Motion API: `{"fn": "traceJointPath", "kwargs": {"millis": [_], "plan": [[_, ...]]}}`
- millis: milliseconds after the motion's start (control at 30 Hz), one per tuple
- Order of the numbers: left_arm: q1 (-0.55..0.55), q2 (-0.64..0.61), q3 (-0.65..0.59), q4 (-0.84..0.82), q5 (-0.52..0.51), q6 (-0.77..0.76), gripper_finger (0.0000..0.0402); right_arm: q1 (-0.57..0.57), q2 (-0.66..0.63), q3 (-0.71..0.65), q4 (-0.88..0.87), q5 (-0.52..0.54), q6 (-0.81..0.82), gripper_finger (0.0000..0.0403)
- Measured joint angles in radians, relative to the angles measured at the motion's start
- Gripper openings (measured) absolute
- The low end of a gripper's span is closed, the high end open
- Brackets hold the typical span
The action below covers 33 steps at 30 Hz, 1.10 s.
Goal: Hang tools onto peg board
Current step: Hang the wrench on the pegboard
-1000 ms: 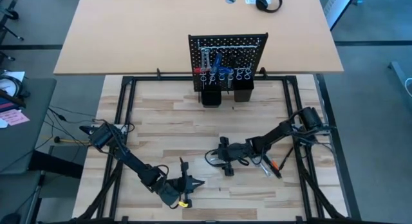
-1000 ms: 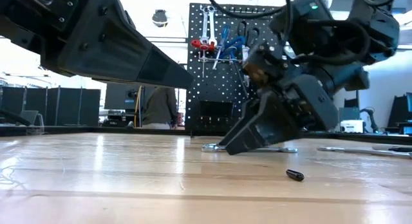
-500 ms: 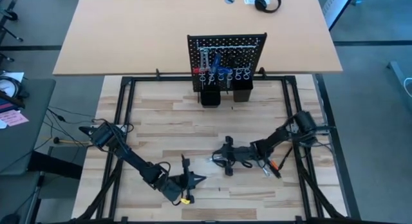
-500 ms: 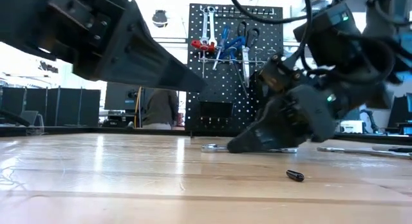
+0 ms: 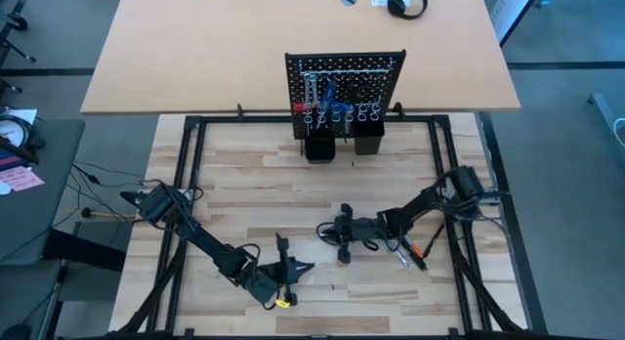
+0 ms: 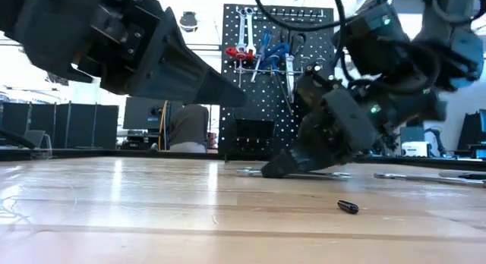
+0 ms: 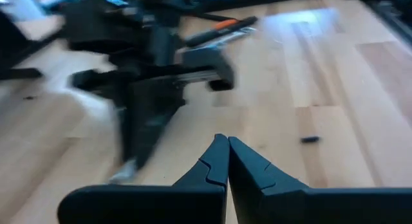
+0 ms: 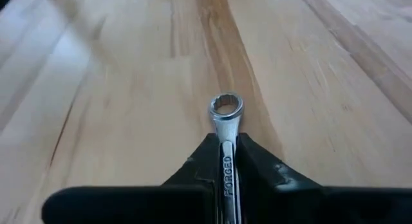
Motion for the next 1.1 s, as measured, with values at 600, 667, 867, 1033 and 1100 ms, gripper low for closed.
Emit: {"fn": "traceJointPath", "kwargs": {"millis": [600, 667, 867, 1033, 1100], "plan": [[0.012, 0.000, -0.079, 0.217, 0.028, -0.020, 0.0021, 0.261, -0.421, -0.012, -0.225, 0.369, -0.206, 0.0006], [0.035, 0.001, -0.090, 0.276, 0.077, -0.008, 0.0037, 0.267, -0.423, -0.012, -0.224, 0.371, -0.214, 0.0006], [0.113, 0.001, -0.092, 0.345, 0.160, 0.023, 0.0105, 0.262, -0.414, -0.012, -0.203, 0.371, -0.217, 0.0006], [0.169, 0.001, -0.092, 0.295, 0.208, -0.074, 0.0160, 0.258, -0.415, -0.011, -0.198, 0.369, -0.217, 0.0006], [0.182, 0.002, -0.092, 0.262, 0.222, -0.106, 0.0170, 0.258, -0.415, -0.011, -0.195, 0.368, -0.217, 0.0006]]}}
